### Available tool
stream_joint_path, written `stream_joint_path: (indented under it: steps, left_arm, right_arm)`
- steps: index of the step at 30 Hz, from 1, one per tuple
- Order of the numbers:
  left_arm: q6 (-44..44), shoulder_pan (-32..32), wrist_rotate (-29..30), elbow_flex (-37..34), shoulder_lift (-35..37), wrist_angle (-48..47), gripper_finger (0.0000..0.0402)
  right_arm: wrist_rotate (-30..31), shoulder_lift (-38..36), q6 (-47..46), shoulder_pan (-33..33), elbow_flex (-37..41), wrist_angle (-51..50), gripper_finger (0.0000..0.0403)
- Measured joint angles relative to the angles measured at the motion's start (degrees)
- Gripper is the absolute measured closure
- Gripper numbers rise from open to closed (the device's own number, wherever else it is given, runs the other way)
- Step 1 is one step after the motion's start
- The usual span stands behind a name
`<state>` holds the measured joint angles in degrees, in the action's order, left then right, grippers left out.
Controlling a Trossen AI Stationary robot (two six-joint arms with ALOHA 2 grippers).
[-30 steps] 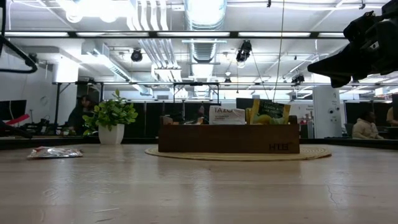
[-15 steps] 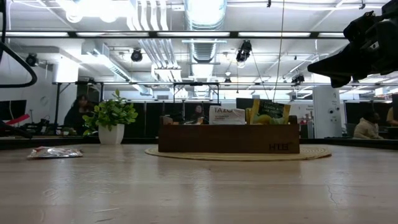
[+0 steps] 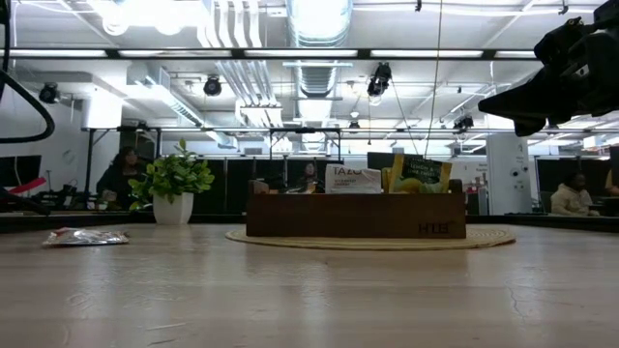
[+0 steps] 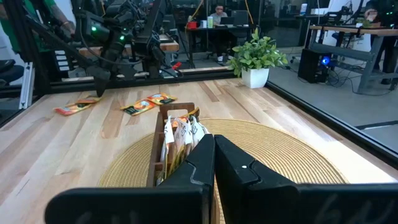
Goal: Pick & Place Tea
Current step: Put the orange tea bag into the left section of the wooden organizer
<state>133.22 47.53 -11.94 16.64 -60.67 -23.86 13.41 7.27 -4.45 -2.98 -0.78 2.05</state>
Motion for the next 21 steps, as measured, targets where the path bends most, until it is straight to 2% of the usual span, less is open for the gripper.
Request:
stream_joint_path:
  steps: [10,15,21]
  left_arm:
    - [-1.8,-0.1,3.4,2.0,3.0,-1.6,0.0401]
    - [-6.7,-0.3,8.5,5.4,3.6,-4.6,0.0401]
    - [-12.0,-0.2,9.2,9.8,3.6,-9.2,0.0401]
  right_arm:
    - [0.0,0.0,0.0,0.0,0.0,0.0,0.0394]
    - [0.0,0.0,0.0,0.0,0.0,0.0,0.0394]
    - [0.0,0.0,0.0,0.0,0.0,0.0,0.0394]
